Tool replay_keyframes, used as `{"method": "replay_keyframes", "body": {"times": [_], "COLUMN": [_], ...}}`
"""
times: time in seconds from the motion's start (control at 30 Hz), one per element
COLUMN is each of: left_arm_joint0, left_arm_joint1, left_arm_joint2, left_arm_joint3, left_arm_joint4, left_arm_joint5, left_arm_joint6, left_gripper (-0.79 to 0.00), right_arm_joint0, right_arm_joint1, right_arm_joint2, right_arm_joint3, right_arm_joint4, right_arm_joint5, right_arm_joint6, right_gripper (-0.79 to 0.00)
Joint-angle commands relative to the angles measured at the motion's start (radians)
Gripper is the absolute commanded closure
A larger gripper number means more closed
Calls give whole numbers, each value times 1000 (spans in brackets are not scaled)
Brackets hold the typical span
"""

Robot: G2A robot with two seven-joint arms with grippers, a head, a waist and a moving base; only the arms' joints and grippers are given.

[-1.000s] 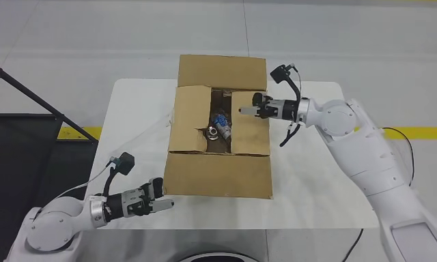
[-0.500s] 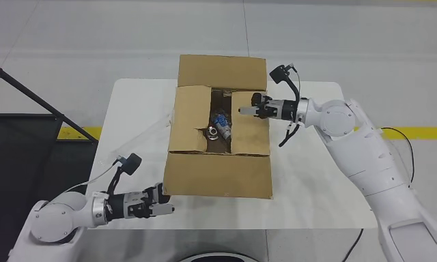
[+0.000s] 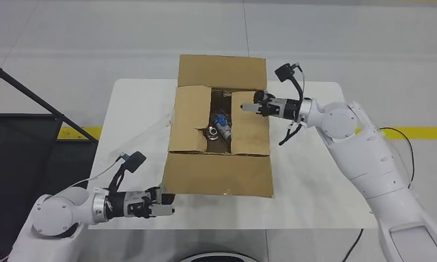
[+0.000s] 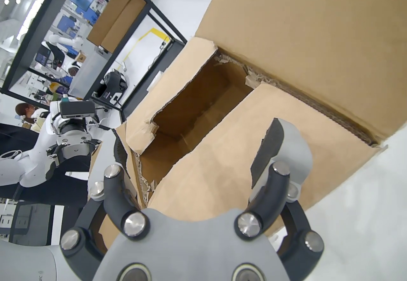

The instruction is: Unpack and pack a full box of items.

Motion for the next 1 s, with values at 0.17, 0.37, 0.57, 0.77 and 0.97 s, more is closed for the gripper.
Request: {"method": "replay_keyframes", "body": {"times": [0.17, 0.37, 0.57, 0.77, 0.97], "left_arm_joint0": [-20, -79, -121, -138, -184], "left_arm_joint1": [9, 13, 14, 9, 5], "left_arm_joint2": [1, 18, 38, 69, 117], "left_arm_joint3": [-9, 12, 15, -26, -17], "left_arm_joint4": [-66, -155, -177, -70, -54], "left_arm_joint5": [50, 151, 208, 259, 333], "left_arm_joint6": [15, 58, 148, 355, 472], "left_gripper": [-785, -785, -785, -785, -785], "right_arm_joint0": [-82, -129, -129, -129, -132], "right_arm_joint1": [15, 29, 29, 29, 28], "right_arm_joint2": [97, 159, 159, 159, 181], "right_arm_joint3": [-45, -82, -82, -82, -72], "right_arm_joint4": [88, 83, 83, 83, 107], "right_arm_joint5": [-38, -52, -52, -52, 7], "right_arm_joint6": [-112, -149, -149, -149, -181], "right_gripper": [-785, -785, -785, -785, -785]}}
